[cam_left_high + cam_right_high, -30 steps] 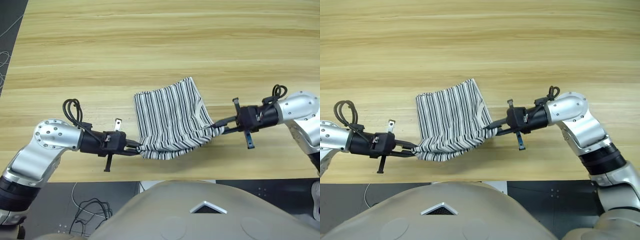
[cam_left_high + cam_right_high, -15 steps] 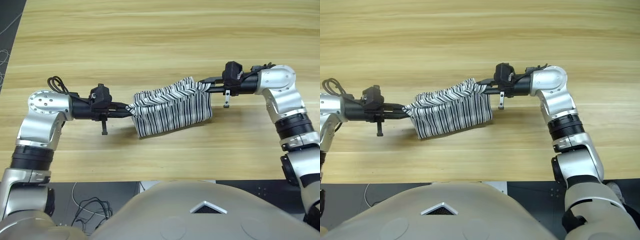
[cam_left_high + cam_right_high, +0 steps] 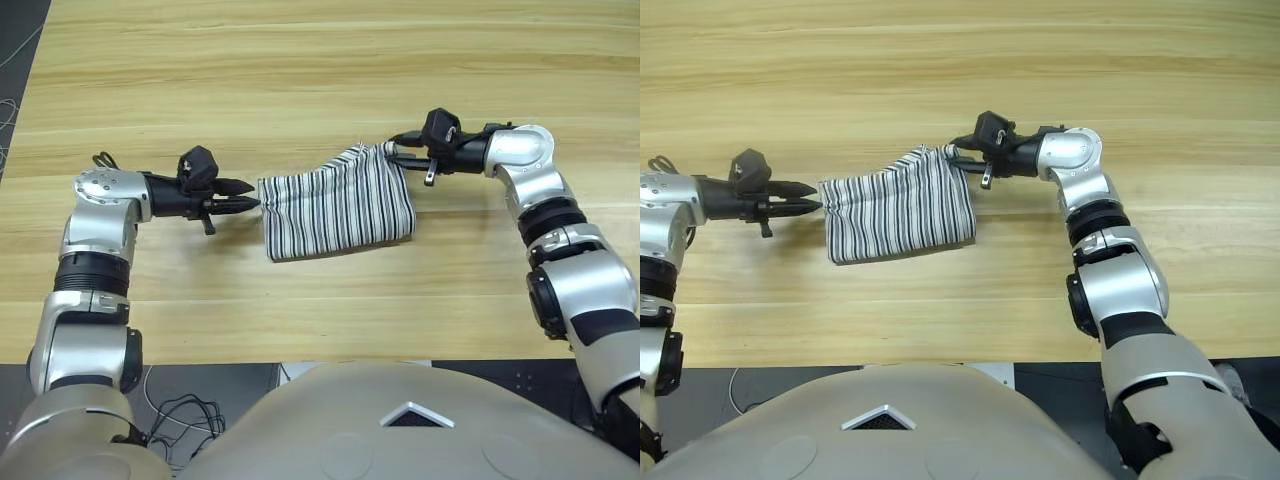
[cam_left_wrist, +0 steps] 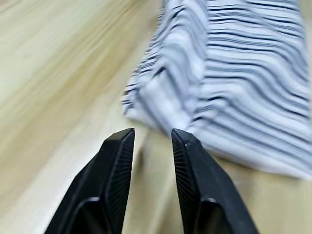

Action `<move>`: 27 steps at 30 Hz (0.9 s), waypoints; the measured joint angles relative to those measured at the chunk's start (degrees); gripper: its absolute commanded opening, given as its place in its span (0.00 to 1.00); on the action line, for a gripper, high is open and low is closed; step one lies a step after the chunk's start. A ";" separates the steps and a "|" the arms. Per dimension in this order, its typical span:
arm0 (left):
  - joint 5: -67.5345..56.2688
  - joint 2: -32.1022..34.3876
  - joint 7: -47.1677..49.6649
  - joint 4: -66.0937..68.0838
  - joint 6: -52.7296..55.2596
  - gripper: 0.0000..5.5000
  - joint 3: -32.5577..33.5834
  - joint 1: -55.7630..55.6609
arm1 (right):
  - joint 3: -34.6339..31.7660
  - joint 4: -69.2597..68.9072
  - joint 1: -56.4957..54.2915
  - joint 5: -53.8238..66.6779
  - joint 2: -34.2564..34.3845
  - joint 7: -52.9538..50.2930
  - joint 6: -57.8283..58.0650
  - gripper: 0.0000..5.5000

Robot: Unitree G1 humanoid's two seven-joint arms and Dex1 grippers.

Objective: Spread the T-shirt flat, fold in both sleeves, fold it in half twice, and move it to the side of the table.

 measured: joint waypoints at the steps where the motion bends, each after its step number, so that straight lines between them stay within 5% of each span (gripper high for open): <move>1: 0.37 0.09 0.71 3.26 -0.81 0.25 0.61 -1.19 | -0.86 1.49 -0.99 -0.49 -0.02 -1.83 0.13 0.22; 6: 2.66 0.33 2.89 15.31 -5.19 0.25 3.06 -5.06 | -2.68 5.22 -2.66 -2.81 -0.59 -5.42 -0.65 0.22; 10: 2.71 0.33 2.84 16.87 -7.58 0.25 4.99 -5.07 | -7.17 -8.51 1.47 6.48 0.38 5.03 -0.27 0.22; 13: 2.63 0.28 2.33 16.74 -8.43 0.25 5.68 -4.99 | -2.10 -23.93 11.98 9.10 6.17 9.15 2.86 0.22; 18: 2.62 0.24 2.31 15.90 -8.93 0.25 6.57 -4.74 | 3.22 -24.41 16.83 2.71 9.95 5.61 1.84 0.22; 21: 2.32 -0.33 2.07 13.30 -9.10 0.25 7.33 -3.74 | 7.71 -16.62 15.97 -6.49 11.53 -1.99 -3.36 0.22; 27: -1.84 -7.17 7.07 1.56 -11.85 0.25 10.97 0.93 | 15.72 -0.82 0.55 -26.18 10.10 -33.32 -2.38 0.22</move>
